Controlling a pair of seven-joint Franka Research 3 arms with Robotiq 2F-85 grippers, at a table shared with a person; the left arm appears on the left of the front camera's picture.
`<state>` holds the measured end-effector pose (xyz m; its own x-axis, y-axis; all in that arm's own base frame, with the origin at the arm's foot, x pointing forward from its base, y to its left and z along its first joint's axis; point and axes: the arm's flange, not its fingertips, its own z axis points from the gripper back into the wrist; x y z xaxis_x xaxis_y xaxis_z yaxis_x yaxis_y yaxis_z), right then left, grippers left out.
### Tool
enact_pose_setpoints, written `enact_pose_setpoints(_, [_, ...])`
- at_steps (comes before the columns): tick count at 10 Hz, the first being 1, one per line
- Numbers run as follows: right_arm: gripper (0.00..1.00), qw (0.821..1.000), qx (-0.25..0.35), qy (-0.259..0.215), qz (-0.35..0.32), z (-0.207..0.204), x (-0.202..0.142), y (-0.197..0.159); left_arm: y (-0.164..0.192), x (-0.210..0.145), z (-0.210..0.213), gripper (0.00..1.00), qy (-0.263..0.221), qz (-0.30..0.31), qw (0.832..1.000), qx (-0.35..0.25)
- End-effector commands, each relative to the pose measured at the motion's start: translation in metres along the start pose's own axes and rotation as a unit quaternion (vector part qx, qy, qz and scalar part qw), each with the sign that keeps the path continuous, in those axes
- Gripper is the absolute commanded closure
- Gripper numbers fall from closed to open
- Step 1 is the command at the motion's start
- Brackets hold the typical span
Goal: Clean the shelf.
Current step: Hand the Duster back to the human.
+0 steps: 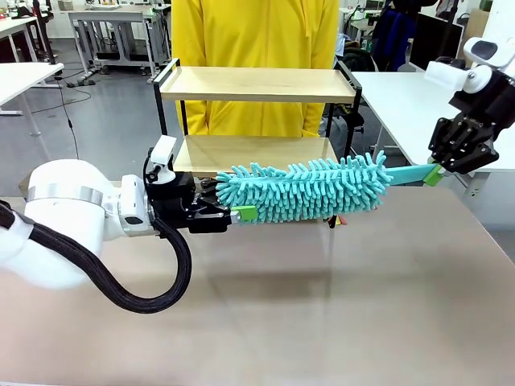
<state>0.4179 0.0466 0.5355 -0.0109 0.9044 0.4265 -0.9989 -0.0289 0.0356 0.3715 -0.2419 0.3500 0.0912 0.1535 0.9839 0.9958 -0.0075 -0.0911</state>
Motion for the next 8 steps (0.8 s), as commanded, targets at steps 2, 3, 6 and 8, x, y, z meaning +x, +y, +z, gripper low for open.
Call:
enact_pose_setpoints(2, [0.87,1.000,-0.002,-0.001,0.002,0.0019,-0.0009,-0.0005,0.0002,-0.0032,-0.0020,0.56,0.003,0.001,1.000,-0.028])
enact_pose_setpoints(3, [0.87,1.000,-0.002,-0.001,0.002,0.0019,-0.0009,-0.0005,-0.0002,-0.0018,-0.0015,1.00,0.004,-0.005,1.000,-0.029])
enact_pose_setpoints(6, [0.87,1.000,-0.002,-0.001,0.002,0.0019,-0.0009,-0.0005,-0.0029,-0.0001,0.0008,1.00,0.005,-0.014,0.999,-0.036])
enact_pose_setpoints(8, [0.87,1.000,-0.002,-0.001,0.002,0.0019,-0.0009,-0.0005,-0.0062,0.0007,0.0037,1.00,0.005,-0.018,0.999,-0.037])
